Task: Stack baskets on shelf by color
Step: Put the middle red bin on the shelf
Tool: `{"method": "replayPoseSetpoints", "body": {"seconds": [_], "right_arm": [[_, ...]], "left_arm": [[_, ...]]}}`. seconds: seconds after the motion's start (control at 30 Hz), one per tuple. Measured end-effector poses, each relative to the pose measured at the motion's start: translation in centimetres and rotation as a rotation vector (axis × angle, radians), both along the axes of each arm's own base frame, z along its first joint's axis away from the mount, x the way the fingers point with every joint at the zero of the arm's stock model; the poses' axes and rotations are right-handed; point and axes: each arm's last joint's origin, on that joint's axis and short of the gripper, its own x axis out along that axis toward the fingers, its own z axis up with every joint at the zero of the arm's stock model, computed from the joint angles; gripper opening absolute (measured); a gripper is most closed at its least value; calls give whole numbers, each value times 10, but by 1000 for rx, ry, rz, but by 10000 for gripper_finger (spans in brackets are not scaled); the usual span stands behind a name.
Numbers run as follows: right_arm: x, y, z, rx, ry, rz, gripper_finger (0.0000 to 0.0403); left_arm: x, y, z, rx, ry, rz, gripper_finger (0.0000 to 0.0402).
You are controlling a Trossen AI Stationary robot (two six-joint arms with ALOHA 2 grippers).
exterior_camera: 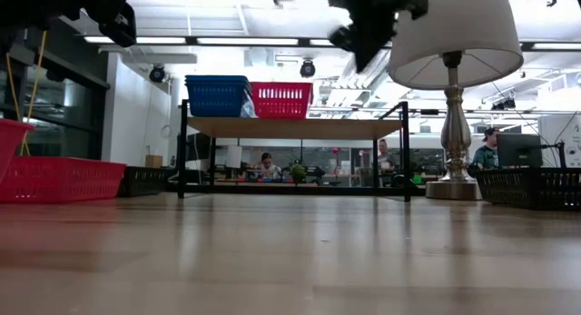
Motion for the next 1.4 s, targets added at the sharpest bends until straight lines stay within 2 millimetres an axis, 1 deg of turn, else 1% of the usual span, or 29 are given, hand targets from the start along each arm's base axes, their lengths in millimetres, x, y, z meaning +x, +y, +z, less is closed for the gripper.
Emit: {"method": "replayPoseSetpoints", "body": {"seconds": [0.07, 0.13, 0.23, 0.37, 0.47, 0.6, 0.67, 0.9, 1.07, 1.23, 1.4], "right_arm": [[13, 10, 3, -19, -102, 49, 4], [25, 17, 7, -31, -217, 61, 2], [38, 22, 11, -36, -327, 20, 1], [44, 23, 7, -18, -334, -73, 0], [49, 21, -1, -32, -301, -163, 0], [56, 17, -13, -102, -258, -240, 0], [58, 15, -16, -131, -250, -262, 0], [59, 8, -21, -147, -238, -284, 0], [61, -1, -26, -166, -226, -312, 0], [63, -9, -26, -178, -250, -334, 0], [65, -11, -25, -151, -281, -326, 0]], "left_arm": [[0, 0, 0, 1, 0, 1, 156], [0, 0, 0, 0, 0, 0, 156], [0, 0, 0, -1, 0, 0, 156], [0, 0, 0, -15, 3, -4, 156], [0, 0, -1, -14, 9, -4, 156], [0, 0, -1, -16, 9, 1, 156], [0, 0, -1, -16, 11, 4, 156], [1, 0, -2, -13, 25, 6, 156], [1, 0, -2, -12, 28, 8, 156], [1, 0, -3, -12, 29, 8, 156], [1, 0, -3, -13, 30, 13, 156]]}}
